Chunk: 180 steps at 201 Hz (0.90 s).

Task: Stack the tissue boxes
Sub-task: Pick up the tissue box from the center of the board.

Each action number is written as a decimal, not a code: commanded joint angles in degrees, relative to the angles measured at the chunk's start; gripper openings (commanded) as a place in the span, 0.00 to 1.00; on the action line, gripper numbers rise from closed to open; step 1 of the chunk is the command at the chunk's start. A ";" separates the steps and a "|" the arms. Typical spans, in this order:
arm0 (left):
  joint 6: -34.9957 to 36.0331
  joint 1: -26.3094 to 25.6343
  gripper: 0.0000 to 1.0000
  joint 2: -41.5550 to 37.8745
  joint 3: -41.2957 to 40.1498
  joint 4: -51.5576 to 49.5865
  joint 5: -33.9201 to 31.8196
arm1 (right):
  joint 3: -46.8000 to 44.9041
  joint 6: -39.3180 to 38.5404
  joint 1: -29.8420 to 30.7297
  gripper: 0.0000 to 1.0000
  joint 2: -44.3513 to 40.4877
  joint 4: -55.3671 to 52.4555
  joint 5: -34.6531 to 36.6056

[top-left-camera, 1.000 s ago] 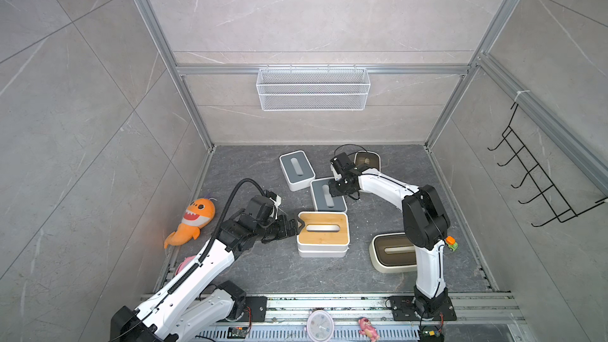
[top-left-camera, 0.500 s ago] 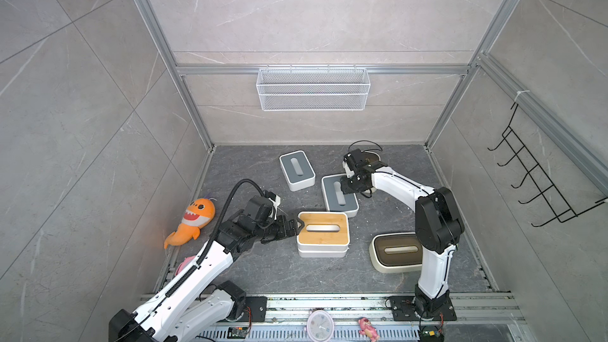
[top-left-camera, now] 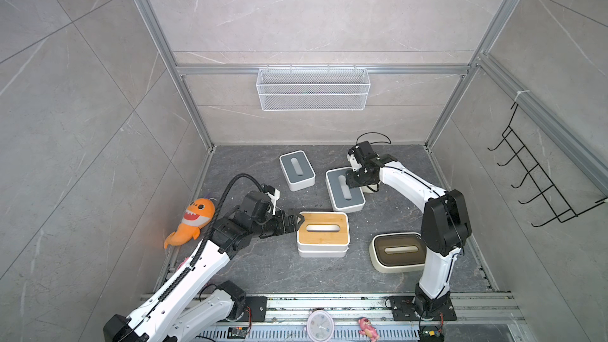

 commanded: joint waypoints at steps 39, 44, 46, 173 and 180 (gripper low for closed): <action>0.32 0.28 0.99 -2.19 3.55 -1.83 -1.16 | 9.61 -7.99 -1.27 0.43 -3.65 -6.87 -5.90; 0.15 0.27 0.99 -2.50 3.35 -1.83 -1.21 | 10.22 -8.50 -1.26 0.43 -3.67 -7.24 -6.86; 0.00 0.30 1.00 -2.64 3.35 -1.87 -1.25 | 10.36 -8.67 -1.27 0.43 -3.74 -7.28 -7.21; -1.51 0.26 0.99 -7.46 3.66 -3.62 -0.02 | 27.42 -21.16 -1.19 0.40 1.63 -22.74 -22.51; -1.37 0.31 1.00 -7.55 3.55 -3.53 -0.09 | 27.54 -21.89 -1.15 0.40 1.47 -23.44 -23.73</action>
